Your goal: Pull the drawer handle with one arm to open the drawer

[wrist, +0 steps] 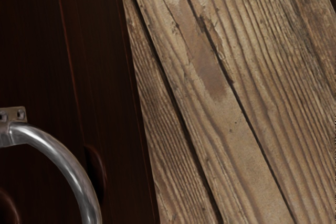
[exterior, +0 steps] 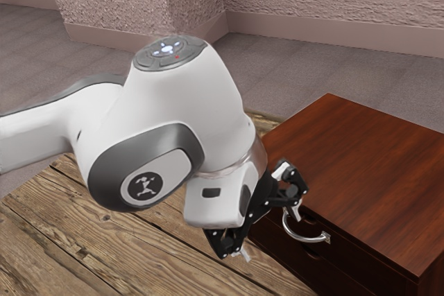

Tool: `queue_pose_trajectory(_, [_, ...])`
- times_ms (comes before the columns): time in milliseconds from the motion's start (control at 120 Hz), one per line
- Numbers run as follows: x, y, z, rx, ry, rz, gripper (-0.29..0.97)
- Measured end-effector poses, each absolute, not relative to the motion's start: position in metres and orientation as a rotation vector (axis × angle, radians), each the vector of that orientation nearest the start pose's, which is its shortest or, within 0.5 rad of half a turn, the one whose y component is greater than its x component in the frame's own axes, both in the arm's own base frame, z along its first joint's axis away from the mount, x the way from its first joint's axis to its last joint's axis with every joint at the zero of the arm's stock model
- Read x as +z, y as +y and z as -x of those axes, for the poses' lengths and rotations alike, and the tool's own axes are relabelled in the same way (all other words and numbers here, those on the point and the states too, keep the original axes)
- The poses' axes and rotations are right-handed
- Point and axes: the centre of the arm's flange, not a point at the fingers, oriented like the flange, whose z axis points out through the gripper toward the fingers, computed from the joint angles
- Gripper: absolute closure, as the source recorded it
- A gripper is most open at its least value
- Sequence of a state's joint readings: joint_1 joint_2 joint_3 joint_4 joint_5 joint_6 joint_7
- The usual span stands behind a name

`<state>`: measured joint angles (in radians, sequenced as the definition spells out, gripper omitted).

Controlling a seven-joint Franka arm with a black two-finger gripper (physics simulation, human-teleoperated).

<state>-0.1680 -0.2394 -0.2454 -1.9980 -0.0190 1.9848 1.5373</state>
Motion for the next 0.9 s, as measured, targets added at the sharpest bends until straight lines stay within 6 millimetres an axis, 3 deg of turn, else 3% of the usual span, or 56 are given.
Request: queue_pose_trajectory(900, [0.568, -0.209, -0.465, -0.255, 2.290, 1.953, 0.00])
